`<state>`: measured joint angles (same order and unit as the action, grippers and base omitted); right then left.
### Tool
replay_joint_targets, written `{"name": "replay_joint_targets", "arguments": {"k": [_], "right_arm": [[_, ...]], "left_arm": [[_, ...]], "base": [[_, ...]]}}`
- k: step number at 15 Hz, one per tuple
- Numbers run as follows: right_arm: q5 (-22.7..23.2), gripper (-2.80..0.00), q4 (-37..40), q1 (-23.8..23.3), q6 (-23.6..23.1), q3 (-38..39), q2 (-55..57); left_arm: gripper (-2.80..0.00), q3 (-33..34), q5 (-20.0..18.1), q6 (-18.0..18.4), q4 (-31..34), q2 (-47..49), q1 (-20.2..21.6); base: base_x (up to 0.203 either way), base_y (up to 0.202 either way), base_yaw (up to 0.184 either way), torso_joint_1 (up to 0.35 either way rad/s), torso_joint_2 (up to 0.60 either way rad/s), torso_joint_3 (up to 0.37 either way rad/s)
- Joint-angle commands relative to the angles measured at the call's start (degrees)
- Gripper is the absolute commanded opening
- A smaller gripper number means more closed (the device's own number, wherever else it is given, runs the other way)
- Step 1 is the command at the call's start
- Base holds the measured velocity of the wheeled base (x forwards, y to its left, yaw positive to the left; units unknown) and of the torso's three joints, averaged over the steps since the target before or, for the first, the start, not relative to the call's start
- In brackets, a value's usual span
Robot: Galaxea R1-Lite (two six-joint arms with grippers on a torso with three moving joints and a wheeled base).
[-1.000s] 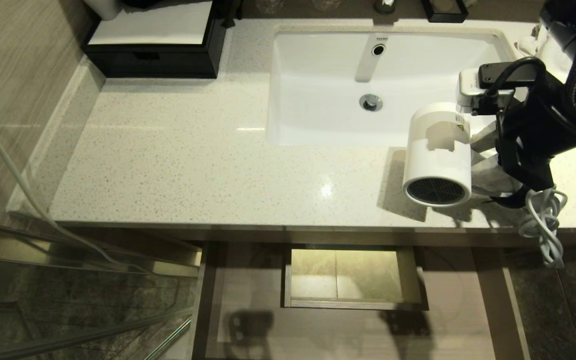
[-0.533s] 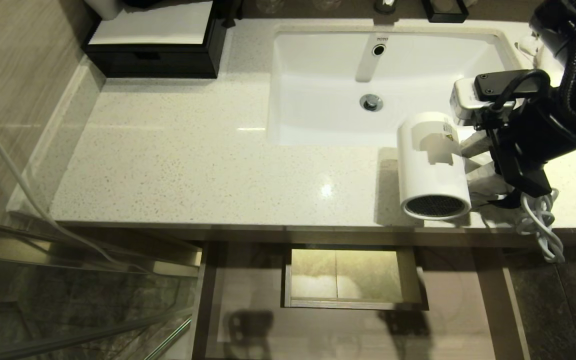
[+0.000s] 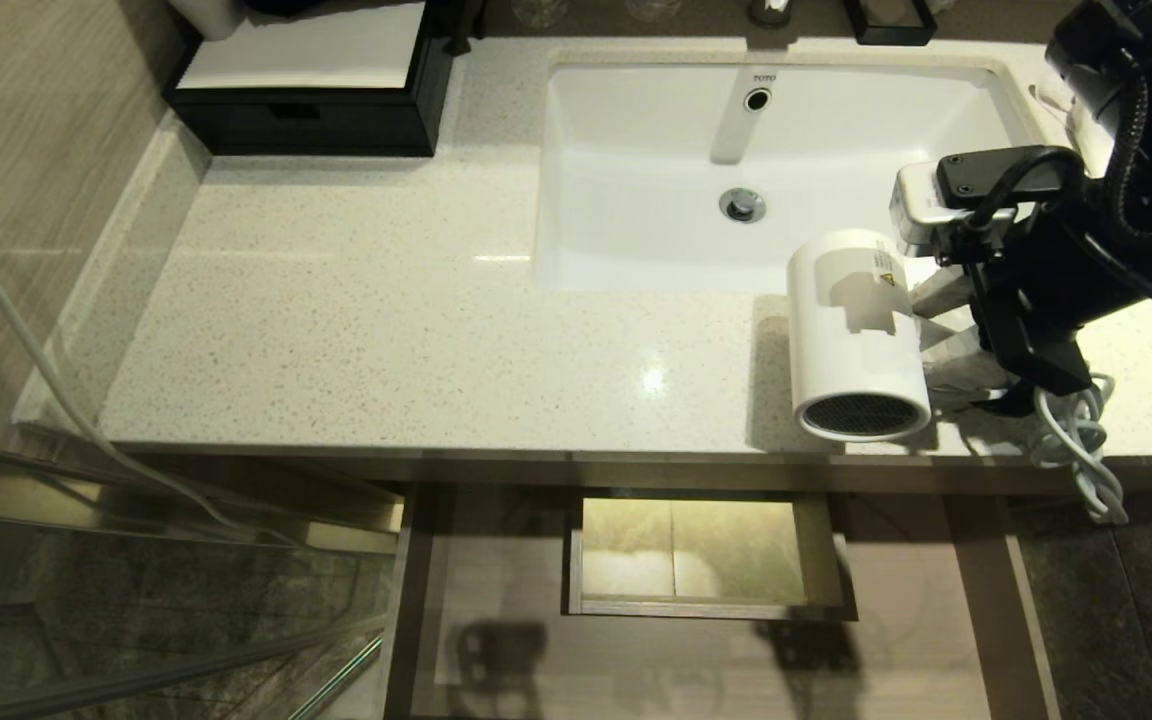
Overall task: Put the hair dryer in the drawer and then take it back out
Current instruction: Place it on the countertop
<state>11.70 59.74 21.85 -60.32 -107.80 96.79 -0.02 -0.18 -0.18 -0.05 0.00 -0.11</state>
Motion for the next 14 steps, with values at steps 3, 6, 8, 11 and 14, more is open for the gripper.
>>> {"name": "replay_joint_targets", "arguments": {"k": [3, 6, 8, 11, 14], "right_arm": [[0.1, -0.96, 0.64, -0.05, 0.29, 0.24, 0.06], [-0.1, 0.0, 0.54, -0.05, 0.38, 0.49, 0.33], [-0.1, 0.0, -0.15, -0.05, 0.46, 0.31, 0.41], [0.21, 0.0, -0.34, -0.19, 1.92, 0.44, -1.5], [0.13, 0.0, -0.81, -1.52, 4.83, 2.55, -6.27]], "left_arm": [[-2.8, 0.02, 0.01, -0.08, -0.04, 0.0, 0.01], [-2.8, 0.02, 0.01, -0.08, -0.04, 0.0, 0.02], [-2.8, 0.11, 0.01, 0.01, -0.04, 0.0, 0.02], [-2.8, 0.09, 0.01, 0.0, -0.04, 0.0, 0.02], [-2.8, 0.05, 0.01, -0.03, -0.04, 0.0, 0.02]], "base": [[0.0, 0.0, 0.0, 0.0, 0.0, 0.0], [0.0, 0.0, 0.0, 0.0, 0.0, 0.0], [0.0, 0.0, 0.0, 0.0, 0.0, 0.0], [0.0, 0.0, 0.0, 0.0, 0.0, 0.0], [0.0, 0.0, 0.0, 0.0, 0.0, 0.0]]}}
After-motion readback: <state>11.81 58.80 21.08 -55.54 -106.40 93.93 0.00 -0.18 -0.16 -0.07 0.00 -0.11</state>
